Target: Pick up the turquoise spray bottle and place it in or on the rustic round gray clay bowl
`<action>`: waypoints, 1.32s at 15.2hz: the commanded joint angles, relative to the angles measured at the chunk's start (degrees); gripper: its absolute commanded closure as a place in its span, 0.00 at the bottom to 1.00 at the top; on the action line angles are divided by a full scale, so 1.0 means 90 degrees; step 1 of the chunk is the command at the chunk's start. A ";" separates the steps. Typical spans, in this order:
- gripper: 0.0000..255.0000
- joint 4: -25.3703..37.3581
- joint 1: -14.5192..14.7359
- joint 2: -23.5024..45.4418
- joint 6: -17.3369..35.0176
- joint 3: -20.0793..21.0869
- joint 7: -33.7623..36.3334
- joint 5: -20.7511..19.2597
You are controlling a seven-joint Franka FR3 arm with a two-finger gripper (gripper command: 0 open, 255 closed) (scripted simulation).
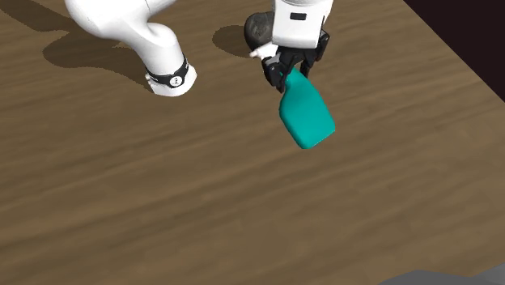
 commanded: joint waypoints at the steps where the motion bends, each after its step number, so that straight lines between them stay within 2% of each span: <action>1: 1.00 -0.0205 0.0222 -0.0324 -0.0089 0.0172 0.0242 0.0180; 11: 1.00 -0.0798 0.1597 -0.1676 -0.0665 0.1251 0.1789 0.1212; 20: 1.00 -0.0549 0.2657 -0.2025 -0.0982 0.2483 0.3413 0.2088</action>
